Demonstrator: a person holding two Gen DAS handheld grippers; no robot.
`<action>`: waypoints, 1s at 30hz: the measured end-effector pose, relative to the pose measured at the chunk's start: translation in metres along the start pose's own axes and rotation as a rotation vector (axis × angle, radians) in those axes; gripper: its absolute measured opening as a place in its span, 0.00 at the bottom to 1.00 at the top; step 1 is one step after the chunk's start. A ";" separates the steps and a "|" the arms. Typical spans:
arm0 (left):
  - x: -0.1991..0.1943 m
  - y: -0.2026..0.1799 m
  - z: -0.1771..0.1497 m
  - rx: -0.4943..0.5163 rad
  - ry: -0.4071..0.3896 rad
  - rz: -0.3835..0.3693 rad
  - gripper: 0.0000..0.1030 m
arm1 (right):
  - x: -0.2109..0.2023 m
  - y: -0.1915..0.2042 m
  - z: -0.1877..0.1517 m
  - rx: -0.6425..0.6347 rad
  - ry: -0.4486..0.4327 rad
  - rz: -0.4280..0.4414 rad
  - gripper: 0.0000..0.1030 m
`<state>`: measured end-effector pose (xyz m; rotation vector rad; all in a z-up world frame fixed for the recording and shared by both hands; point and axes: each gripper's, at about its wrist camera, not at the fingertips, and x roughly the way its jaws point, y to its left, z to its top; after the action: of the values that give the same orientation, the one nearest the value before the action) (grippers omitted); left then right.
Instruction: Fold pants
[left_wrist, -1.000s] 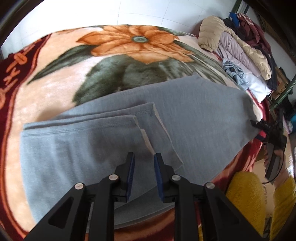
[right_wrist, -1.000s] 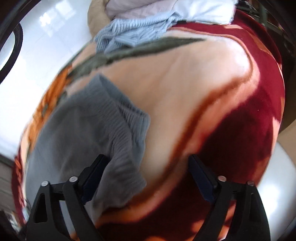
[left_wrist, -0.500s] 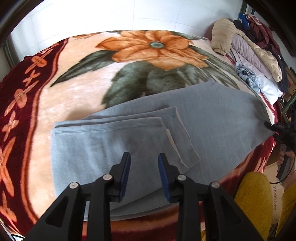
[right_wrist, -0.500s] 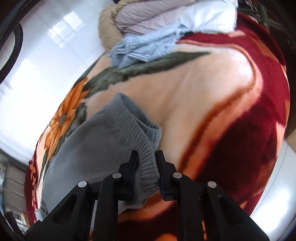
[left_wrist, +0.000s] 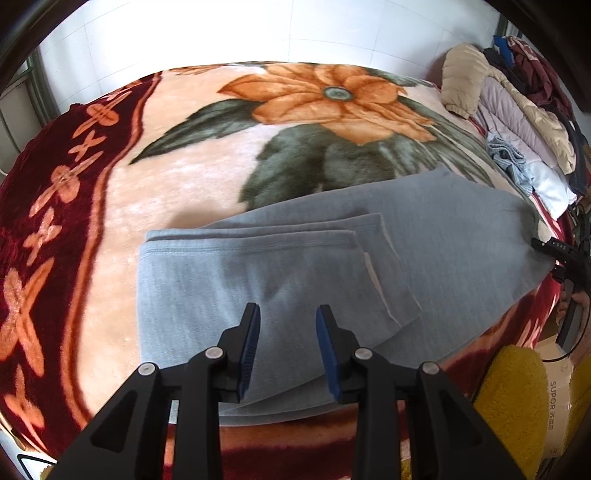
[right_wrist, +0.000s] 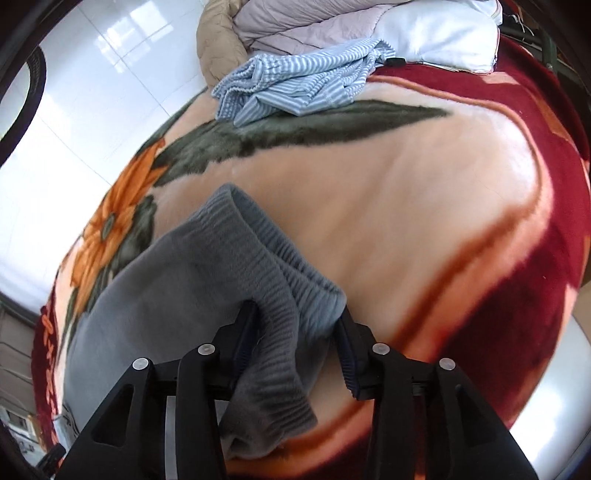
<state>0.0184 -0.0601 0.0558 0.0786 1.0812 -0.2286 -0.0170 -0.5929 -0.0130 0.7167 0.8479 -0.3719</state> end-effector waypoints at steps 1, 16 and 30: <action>0.001 0.001 0.000 -0.006 0.003 0.004 0.32 | 0.001 -0.002 0.000 0.011 -0.004 0.014 0.40; -0.004 0.013 -0.002 -0.020 -0.005 0.018 0.32 | -0.090 0.078 -0.010 -0.196 -0.147 0.252 0.15; -0.019 0.042 -0.011 -0.074 -0.035 0.005 0.32 | -0.098 0.281 -0.135 -0.833 -0.042 0.284 0.15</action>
<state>0.0101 -0.0143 0.0653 0.0113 1.0536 -0.1847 0.0062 -0.2961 0.1220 0.0440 0.7580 0.2257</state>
